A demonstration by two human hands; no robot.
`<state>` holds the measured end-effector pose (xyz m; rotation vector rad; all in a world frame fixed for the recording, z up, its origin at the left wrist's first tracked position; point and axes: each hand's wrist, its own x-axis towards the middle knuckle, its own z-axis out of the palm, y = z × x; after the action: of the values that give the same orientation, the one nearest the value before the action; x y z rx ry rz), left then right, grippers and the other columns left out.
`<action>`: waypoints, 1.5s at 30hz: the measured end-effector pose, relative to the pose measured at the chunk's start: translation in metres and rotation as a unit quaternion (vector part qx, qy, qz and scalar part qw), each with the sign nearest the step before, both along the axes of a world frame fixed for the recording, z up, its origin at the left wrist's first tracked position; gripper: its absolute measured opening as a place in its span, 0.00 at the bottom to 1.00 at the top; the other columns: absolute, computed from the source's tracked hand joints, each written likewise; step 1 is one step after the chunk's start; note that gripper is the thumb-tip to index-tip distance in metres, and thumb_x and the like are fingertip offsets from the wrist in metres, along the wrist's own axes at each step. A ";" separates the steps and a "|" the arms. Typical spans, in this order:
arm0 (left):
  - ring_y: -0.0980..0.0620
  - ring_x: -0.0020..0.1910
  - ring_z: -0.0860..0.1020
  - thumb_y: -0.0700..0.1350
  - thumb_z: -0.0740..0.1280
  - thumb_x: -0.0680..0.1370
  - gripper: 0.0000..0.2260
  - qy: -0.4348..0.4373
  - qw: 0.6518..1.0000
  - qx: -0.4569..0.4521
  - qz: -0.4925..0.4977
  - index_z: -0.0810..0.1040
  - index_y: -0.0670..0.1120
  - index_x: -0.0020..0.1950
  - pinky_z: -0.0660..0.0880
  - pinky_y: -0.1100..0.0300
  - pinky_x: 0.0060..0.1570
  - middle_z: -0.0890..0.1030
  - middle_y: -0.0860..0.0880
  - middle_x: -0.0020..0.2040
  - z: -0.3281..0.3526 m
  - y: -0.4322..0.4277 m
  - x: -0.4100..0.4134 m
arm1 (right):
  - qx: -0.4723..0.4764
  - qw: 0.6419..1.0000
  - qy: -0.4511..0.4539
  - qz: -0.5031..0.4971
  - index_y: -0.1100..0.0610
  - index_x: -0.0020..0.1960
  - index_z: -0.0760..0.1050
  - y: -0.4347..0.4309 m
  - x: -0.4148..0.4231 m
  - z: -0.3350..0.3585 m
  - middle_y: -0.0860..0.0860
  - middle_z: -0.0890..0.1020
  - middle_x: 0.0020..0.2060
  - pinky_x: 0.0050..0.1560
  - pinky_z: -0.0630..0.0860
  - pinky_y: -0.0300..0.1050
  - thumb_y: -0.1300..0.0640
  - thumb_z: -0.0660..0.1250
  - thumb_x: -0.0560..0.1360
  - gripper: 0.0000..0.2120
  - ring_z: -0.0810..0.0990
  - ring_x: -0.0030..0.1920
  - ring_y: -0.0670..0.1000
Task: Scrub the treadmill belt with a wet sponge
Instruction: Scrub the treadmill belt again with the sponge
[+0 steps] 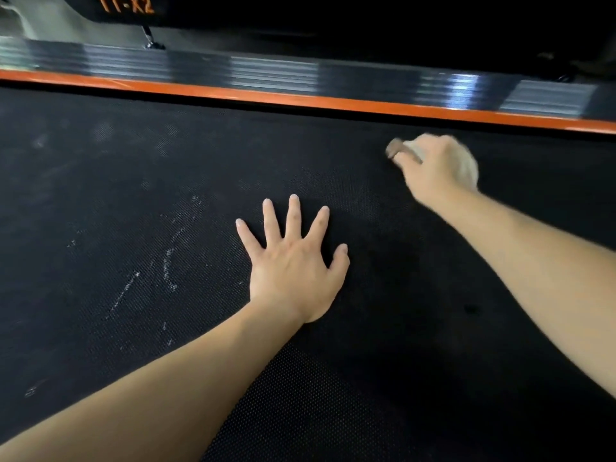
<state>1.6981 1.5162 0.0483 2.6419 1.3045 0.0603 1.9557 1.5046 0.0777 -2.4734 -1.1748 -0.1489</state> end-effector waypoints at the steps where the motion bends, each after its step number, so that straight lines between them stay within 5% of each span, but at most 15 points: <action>1: 0.37 0.81 0.36 0.68 0.44 0.81 0.31 0.001 1.000 0.001 0.001 0.47 0.61 0.83 0.35 0.27 0.73 0.44 0.47 0.85 0.000 0.000 0.000 | -0.003 0.998 0.023 0.056 0.51 0.51 0.81 -0.009 -0.012 -0.002 0.52 0.81 0.44 0.45 0.77 0.51 0.38 0.64 0.78 0.17 0.79 0.45 0.56; 4: 0.37 0.81 0.37 0.68 0.45 0.81 0.31 0.002 1.000 -0.002 0.003 0.48 0.60 0.83 0.36 0.28 0.74 0.44 0.47 0.85 0.002 0.001 0.000 | -0.023 0.992 0.034 0.119 0.49 0.47 0.81 -0.034 -0.009 -0.002 0.48 0.79 0.39 0.39 0.74 0.48 0.41 0.67 0.77 0.12 0.79 0.41 0.53; 8: 0.38 0.82 0.37 0.68 0.45 0.81 0.31 0.005 1.000 -0.005 0.007 0.49 0.60 0.83 0.37 0.28 0.74 0.45 0.47 0.85 0.003 -0.001 0.000 | 0.023 0.999 0.026 -0.029 0.50 0.48 0.80 -0.033 0.007 0.003 0.51 0.82 0.42 0.44 0.78 0.51 0.39 0.63 0.76 0.16 0.82 0.45 0.56; 14: 0.38 0.82 0.38 0.68 0.45 0.80 0.31 0.007 1.000 -0.005 0.011 0.49 0.61 0.83 0.37 0.28 0.74 0.45 0.48 0.85 0.002 0.000 0.001 | -0.002 0.981 -0.035 0.190 0.55 0.53 0.80 -0.072 -0.045 -0.008 0.49 0.72 0.37 0.38 0.65 0.45 0.42 0.66 0.78 0.16 0.72 0.35 0.53; 19: 0.39 0.82 0.38 0.69 0.45 0.80 0.31 0.010 1.000 -0.002 0.014 0.49 0.61 0.83 0.37 0.29 0.75 0.46 0.49 0.85 0.001 0.000 0.001 | 0.026 0.999 0.018 0.007 0.50 0.50 0.80 -0.068 -0.005 -0.002 0.50 0.77 0.42 0.50 0.74 0.54 0.39 0.62 0.79 0.16 0.78 0.43 0.56; 25: 0.39 0.82 0.39 0.68 0.46 0.81 0.31 0.008 1.000 0.004 0.012 0.50 0.61 0.83 0.37 0.29 0.75 0.46 0.48 0.85 0.002 -0.001 0.001 | 0.012 0.980 -0.022 0.199 0.51 0.53 0.79 -0.109 -0.059 -0.013 0.44 0.71 0.36 0.46 0.70 0.50 0.38 0.60 0.77 0.19 0.71 0.35 0.48; 30: 0.39 0.82 0.39 0.68 0.46 0.81 0.31 0.010 1.000 0.001 0.011 0.50 0.61 0.83 0.37 0.29 0.75 0.46 0.48 0.85 0.002 -0.001 0.000 | 0.005 1.000 0.005 0.000 0.49 0.48 0.78 -0.098 -0.006 -0.006 0.48 0.79 0.41 0.55 0.72 0.54 0.36 0.57 0.77 0.19 0.77 0.42 0.54; 36: 0.39 0.82 0.38 0.68 0.46 0.80 0.31 0.010 1.000 0.003 0.012 0.50 0.61 0.83 0.36 0.29 0.75 0.45 0.48 0.85 0.002 0.000 0.000 | 0.007 0.978 -0.017 0.206 0.50 0.52 0.79 -0.146 -0.076 -0.013 0.43 0.70 0.36 0.48 0.70 0.51 0.38 0.61 0.77 0.17 0.71 0.36 0.48; 42: 0.39 0.82 0.39 0.68 0.46 0.81 0.31 0.011 1.000 0.003 0.013 0.50 0.60 0.83 0.36 0.30 0.75 0.46 0.48 0.85 0.001 0.000 0.001 | 0.002 1.000 -0.015 0.012 0.49 0.48 0.77 -0.130 -0.022 -0.006 0.48 0.77 0.41 0.54 0.69 0.54 0.38 0.58 0.79 0.17 0.77 0.43 0.54; 45: 0.39 0.82 0.39 0.68 0.47 0.81 0.31 0.009 1.000 0.000 0.010 0.50 0.60 0.83 0.36 0.30 0.75 0.46 0.48 0.85 0.002 0.000 0.000 | 0.004 0.992 -0.050 0.117 0.50 0.52 0.78 -0.149 -0.067 -0.017 0.46 0.75 0.39 0.48 0.70 0.51 0.39 0.60 0.78 0.17 0.78 0.41 0.54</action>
<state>1.6981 1.5161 0.0498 2.6348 1.3375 0.0381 1.8889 1.3553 0.0612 -2.3212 -1.4921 -0.2130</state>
